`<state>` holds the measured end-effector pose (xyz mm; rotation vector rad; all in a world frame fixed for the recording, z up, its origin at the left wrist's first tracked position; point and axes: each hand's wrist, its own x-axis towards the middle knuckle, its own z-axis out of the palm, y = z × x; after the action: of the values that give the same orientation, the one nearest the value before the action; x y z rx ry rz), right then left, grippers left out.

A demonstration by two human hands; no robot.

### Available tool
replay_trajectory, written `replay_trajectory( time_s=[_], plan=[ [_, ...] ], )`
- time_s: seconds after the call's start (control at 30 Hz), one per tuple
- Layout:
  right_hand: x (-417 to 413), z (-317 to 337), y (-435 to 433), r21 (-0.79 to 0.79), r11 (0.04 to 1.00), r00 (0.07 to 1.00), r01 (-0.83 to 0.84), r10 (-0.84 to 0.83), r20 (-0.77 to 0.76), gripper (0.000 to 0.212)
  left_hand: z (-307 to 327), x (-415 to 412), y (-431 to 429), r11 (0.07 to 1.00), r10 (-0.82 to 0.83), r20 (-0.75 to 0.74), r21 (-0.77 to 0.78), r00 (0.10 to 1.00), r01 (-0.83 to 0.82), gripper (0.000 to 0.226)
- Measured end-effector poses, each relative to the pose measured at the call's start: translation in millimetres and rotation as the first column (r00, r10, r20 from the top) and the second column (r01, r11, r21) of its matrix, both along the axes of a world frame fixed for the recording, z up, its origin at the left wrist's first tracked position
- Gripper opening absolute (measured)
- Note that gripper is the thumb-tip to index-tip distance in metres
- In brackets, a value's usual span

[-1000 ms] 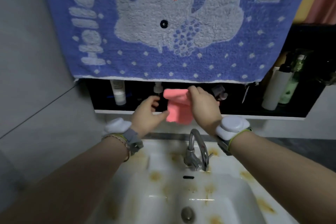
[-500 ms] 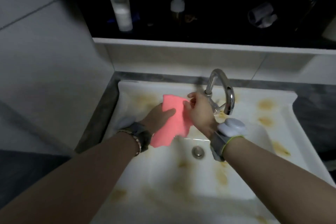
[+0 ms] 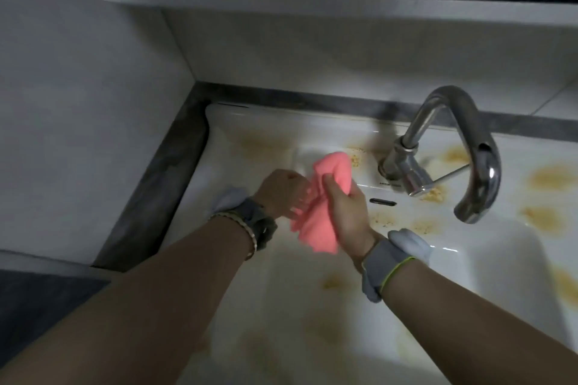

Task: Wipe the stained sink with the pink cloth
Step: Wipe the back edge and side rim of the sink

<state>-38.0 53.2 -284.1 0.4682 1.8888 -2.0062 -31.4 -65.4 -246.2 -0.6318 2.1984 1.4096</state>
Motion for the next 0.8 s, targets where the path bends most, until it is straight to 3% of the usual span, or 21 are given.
replay_trajectory(
  time_s=[0.07,0.17,0.23,0.3,0.4,0.47,0.53,0.63,0.7,0.8],
  plan=[
    [-10.8,-1.0,0.4,0.327,0.937,0.964,0.12,-0.031,-0.265,0.03,-14.8,-9.1,-15.1,0.923,-0.098,-0.052,-0.378,0.994,0.072,0.026],
    [-41.0,-22.0,3.7,0.659,0.684,0.866,0.313,0.079,-0.493,0.046,-50.6,-21.1,-46.8,0.714,-0.157,0.015,-0.689,0.987,0.124,0.033],
    [-61.2,-44.7,2.7,0.771,0.525,0.861,0.36,0.131,-0.491,0.059,-76.2,-28.5,-68.0,0.58,-0.137,0.103,-0.798,0.985,0.164,0.045],
    [-69.5,-59.5,5.7,0.864,0.427,0.899,0.266,0.214,-0.383,0.061,-89.4,-27.3,-75.2,0.492,-0.165,0.208,-0.83,0.964,0.263,0.064],
    [-71.9,-80.2,-13.4,0.945,0.298,0.92,0.137,0.315,-0.232,0.056,-104.4,-28.7,-86.9,0.43,-0.252,0.239,-0.841,0.938,0.33,0.071],
    [-70.9,-85.4,-37.0,0.939,0.313,0.892,0.144,0.369,-0.26,0.056,-109.3,-31.5,-93.9,0.373,-0.31,0.253,-0.854,0.917,0.362,0.069],
    [-69.2,-86.0,-58.7,0.935,0.331,0.804,0.125,0.519,-0.291,0.054,-108.4,-30.9,-97.3,0.288,-0.367,0.274,-0.875,0.889,0.389,0.069],
    [-73.8,-83.9,-62.4,0.934,0.349,0.681,0.074,0.667,-0.303,0.046,-103.7,-30.3,-102.0,0.249,-0.435,0.243,-0.893,0.867,0.376,0.071],
    [-75.6,-88.3,-42.4,0.922,0.364,0.7,0.132,0.625,-0.347,0.043,-108.8,-32.1,-106.3,0.271,-0.452,0.215,-0.891,0.865,0.364,0.073],
    [-67.7,-89.1,7.3,0.902,0.359,0.831,0.239,0.405,-0.381,0.047,-111.5,-27.4,-105.2,0.332,-0.405,0.176,-0.886,0.897,0.324,0.082]
  ],
)
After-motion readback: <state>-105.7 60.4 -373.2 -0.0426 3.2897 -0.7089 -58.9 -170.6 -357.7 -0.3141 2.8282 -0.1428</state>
